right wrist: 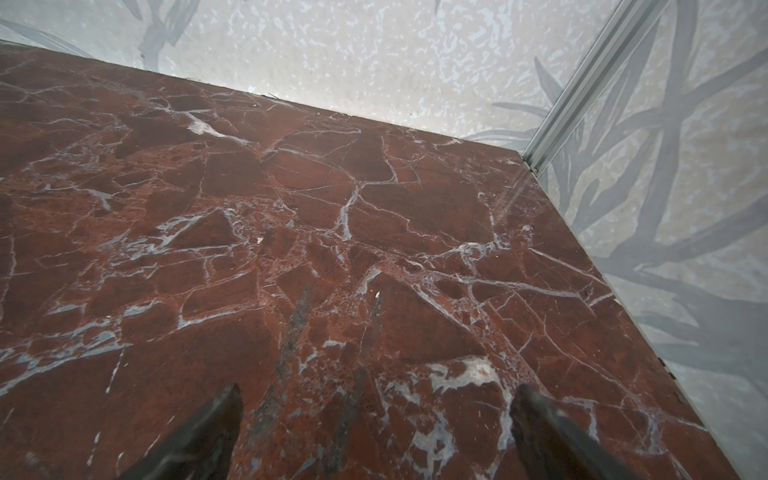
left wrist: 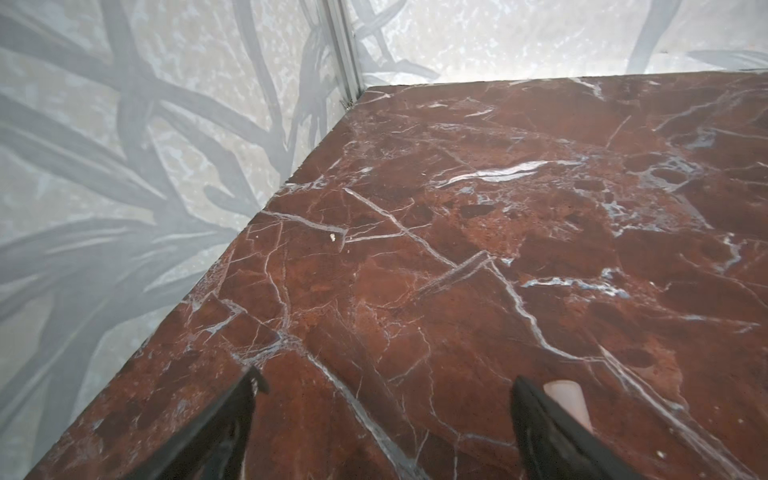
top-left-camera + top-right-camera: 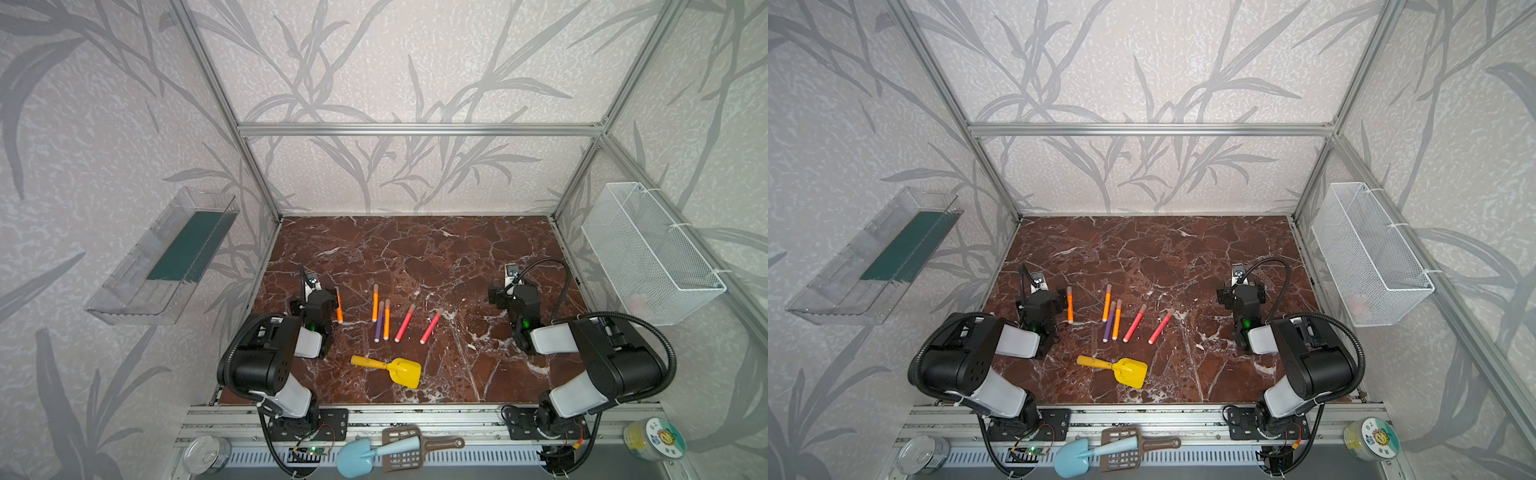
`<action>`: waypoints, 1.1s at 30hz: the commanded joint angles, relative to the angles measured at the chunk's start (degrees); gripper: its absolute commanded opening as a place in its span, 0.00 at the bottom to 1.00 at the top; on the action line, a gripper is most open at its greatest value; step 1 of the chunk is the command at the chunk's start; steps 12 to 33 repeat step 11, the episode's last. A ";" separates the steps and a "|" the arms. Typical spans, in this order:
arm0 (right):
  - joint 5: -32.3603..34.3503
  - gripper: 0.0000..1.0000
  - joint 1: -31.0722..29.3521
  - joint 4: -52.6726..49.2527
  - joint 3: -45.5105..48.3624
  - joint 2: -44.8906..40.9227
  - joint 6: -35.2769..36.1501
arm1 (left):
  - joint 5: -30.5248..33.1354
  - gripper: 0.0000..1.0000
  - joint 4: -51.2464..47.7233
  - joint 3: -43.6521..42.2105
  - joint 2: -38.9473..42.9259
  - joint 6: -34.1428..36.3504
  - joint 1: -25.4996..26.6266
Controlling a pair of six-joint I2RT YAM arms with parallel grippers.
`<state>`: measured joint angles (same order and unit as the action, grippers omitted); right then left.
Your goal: Insert the pens into the pen caps
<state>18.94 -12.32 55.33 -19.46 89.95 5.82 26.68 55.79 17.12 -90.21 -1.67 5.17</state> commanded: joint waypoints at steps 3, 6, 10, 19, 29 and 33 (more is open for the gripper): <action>-0.22 0.99 0.28 0.71 -0.84 -0.48 -0.35 | -1.93 0.99 9.09 0.85 -1.39 1.74 -0.38; -0.68 0.99 0.53 -0.31 -1.50 -0.32 -0.60 | -2.12 0.99 6.92 1.96 -1.35 1.66 -0.47; -1.30 0.99 0.80 -1.01 -1.81 -0.39 -0.74 | -2.10 1.00 6.84 1.81 -1.19 1.54 -0.46; -1.56 0.99 1.01 -1.12 -1.81 -0.39 -0.92 | -2.15 0.99 6.83 1.84 -1.19 1.54 -0.43; -1.56 0.99 1.01 -1.12 -1.81 -0.39 -0.92 | -2.15 0.99 6.83 1.84 -1.19 1.54 -0.43; -1.56 0.99 1.01 -1.12 -1.81 -0.39 -0.92 | -2.15 0.99 6.83 1.84 -1.19 1.54 -0.43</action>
